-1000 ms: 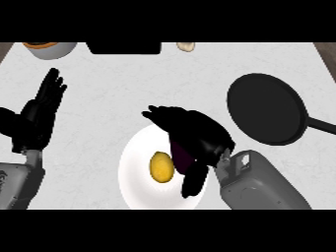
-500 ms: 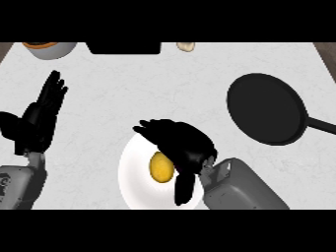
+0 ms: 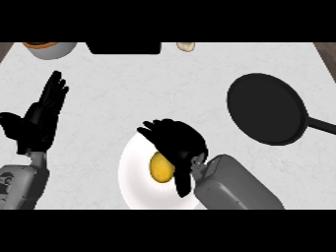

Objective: Pick the lemon from the plate and place it in the pan

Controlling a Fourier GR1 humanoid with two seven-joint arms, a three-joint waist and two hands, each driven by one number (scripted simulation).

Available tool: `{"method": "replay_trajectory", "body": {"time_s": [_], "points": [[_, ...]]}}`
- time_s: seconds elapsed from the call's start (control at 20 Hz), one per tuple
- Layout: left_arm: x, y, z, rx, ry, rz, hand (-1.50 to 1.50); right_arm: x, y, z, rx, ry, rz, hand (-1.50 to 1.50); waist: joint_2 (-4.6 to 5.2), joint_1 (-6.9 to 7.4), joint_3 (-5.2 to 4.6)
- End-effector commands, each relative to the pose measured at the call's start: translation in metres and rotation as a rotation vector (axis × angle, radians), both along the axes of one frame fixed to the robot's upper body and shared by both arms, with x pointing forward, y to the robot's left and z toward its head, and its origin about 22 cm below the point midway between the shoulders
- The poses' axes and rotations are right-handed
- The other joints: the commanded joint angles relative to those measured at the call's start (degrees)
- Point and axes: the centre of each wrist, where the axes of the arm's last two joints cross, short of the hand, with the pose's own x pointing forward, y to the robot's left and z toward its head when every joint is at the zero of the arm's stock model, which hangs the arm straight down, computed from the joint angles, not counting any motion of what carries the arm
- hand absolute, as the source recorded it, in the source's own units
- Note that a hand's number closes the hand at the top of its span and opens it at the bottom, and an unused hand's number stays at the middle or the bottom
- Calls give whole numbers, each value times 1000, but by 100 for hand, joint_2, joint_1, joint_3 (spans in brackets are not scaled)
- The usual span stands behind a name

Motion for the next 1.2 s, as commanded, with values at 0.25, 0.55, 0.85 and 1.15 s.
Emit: {"method": "replay_trajectory", "body": {"time_s": [0.25,0.55,0.85,1.15], "points": [[-11,5,4,7,15,-12,0,2,7,-25,-89,6,0,-150,-4,13,1],[-7,18,3,-16,16,4,0,18,17,-24,-129,14,12,-150,4,26,0],[15,11,10,6,3,6,0,-6,23,-52,-176,33,5,-150,2,7,1],[-3,3,8,-11,-7,19,0,-1,15,-77,-195,82,11,-150,0,21,1]]}}
